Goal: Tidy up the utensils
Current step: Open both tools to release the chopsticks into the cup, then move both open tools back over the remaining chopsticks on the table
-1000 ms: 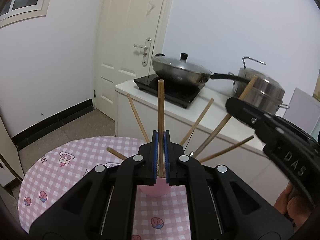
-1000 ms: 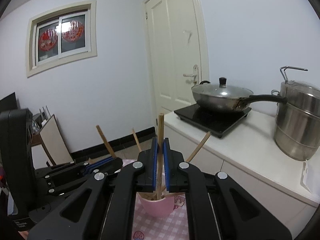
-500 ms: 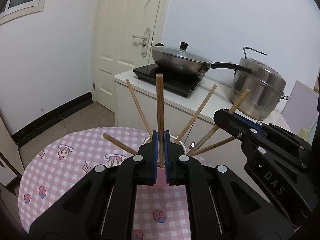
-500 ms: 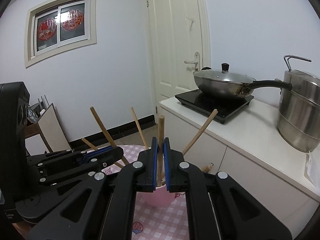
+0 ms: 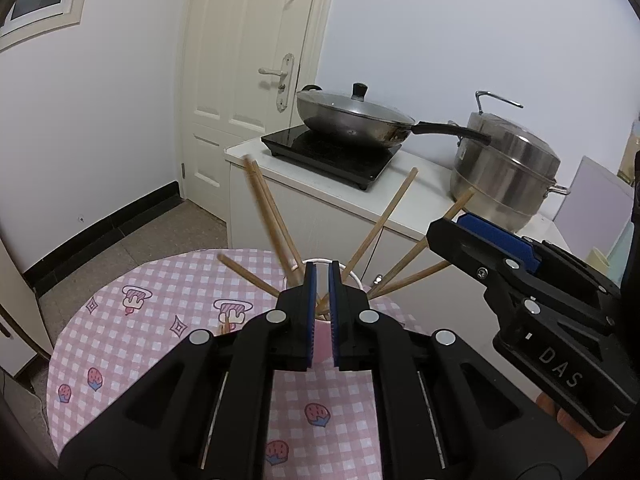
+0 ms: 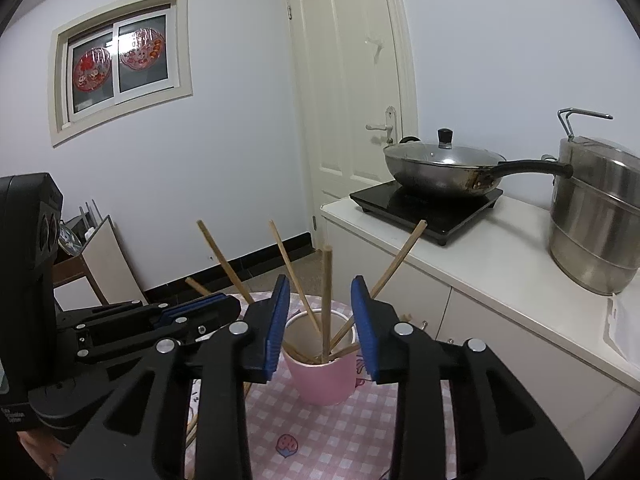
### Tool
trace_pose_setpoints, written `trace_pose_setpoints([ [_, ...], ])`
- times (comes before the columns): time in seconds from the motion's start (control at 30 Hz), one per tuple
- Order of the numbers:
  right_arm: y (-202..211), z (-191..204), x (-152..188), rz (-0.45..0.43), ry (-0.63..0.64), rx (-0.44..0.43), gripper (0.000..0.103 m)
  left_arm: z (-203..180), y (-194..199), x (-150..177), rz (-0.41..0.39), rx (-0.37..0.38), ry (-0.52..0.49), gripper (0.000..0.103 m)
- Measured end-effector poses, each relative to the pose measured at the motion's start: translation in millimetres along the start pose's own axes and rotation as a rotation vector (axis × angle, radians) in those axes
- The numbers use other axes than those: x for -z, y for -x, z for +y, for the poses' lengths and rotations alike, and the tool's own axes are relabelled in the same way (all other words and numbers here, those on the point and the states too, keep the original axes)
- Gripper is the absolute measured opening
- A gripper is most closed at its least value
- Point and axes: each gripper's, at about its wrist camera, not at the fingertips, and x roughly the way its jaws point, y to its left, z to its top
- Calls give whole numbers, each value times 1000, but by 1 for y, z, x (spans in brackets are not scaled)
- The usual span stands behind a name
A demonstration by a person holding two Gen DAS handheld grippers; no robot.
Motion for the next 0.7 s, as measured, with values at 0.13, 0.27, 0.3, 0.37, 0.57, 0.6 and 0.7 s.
trace_pose_setpoints([
  [0.13, 14, 4, 0, -12, 0, -6, 34, -4, 18, -1, -13, 3, -21, 7],
  [0.27, 27, 7, 1, -20, -11, -15, 36, 0, 39, -2, -25, -1, -19, 7],
  [0.3, 30, 8, 2, -21, -13, -17, 36, 1, 43, -1, -27, 0, -17, 7],
  [0.37, 37, 11, 5, -21, -10, -19, 36, 6, 56, 1, -33, -7, -16, 7],
  [0.57, 55, 26, 16, -19, -1, -37, 36, 23, 83, 16, -29, -24, -18, 7],
  [0.6, 57, 29, 19, -16, 0, -44, 36, 27, 87, 20, -22, -30, -19, 7],
  [0.7, 60, 39, 25, -8, 9, -60, 36, 39, 91, 30, 3, -48, -19, 35],
])
